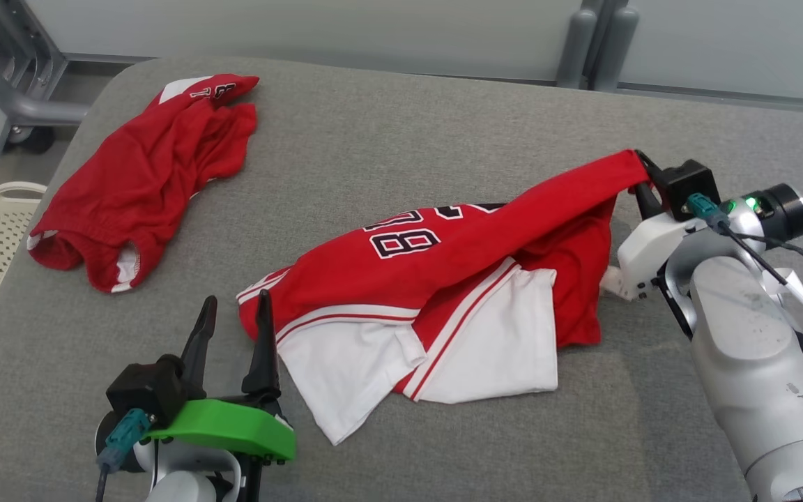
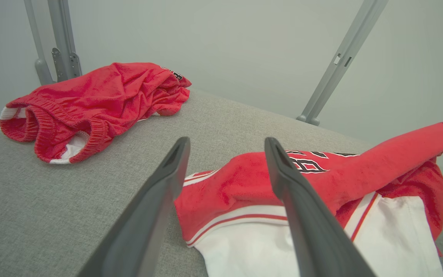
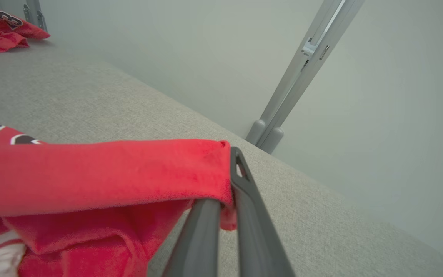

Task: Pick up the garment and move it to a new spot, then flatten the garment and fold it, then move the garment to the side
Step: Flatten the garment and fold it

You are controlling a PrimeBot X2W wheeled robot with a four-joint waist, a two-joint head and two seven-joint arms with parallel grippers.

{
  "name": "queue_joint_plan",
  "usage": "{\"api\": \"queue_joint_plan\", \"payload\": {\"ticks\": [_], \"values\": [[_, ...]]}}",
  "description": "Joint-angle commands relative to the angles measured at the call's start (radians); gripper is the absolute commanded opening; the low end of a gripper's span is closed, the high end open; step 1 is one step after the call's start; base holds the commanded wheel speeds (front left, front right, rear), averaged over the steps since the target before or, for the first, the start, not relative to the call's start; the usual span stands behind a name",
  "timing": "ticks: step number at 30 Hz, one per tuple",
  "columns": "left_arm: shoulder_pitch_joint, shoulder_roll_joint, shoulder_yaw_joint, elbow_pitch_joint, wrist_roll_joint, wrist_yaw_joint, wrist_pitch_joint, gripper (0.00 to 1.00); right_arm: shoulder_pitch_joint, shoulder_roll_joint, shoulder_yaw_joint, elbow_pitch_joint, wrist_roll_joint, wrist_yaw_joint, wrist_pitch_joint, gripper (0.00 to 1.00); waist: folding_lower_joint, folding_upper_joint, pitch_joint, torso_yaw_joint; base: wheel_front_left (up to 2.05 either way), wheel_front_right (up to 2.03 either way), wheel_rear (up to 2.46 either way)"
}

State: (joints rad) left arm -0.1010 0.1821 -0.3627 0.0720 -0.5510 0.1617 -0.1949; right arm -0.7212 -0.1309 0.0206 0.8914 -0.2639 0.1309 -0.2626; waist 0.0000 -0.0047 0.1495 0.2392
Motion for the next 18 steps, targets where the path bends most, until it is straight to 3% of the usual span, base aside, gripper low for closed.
{"api": "queue_joint_plan", "payload": {"ticks": [1,6,11,18], "values": [[0.009,0.007,0.0,0.0,0.001,0.002,-0.001,1.0,-0.008,-0.007,0.002,-0.012,0.006,0.0,-0.003,0.0,0.0,0.0047,-0.016,-0.027,0.0,0.0,0.0],[0.031,0.014,-0.003,-0.006,-0.004,0.009,0.007,1.0,-0.003,-0.017,0.047,-0.213,0.048,0.0,-0.004,0.0,0.0,0.0047,-0.042,-0.099,0.0,0.0,0.0],[0.053,0.016,-0.006,-0.011,-0.01,0.015,0.015,1.0,0.163,-0.019,0.057,-0.364,0.084,0.0,-0.004,0.0,0.0,0.0047,-0.063,-0.172,0.0,0.0,0.0],[0.064,0.028,-0.012,-0.017,-0.009,0.023,0.029,1.0,0.423,-0.001,-0.011,-0.376,0.106,0.0,-0.004,0.0,0.0,0.0047,-0.072,-0.242,0.0,0.0,0.0]]}}
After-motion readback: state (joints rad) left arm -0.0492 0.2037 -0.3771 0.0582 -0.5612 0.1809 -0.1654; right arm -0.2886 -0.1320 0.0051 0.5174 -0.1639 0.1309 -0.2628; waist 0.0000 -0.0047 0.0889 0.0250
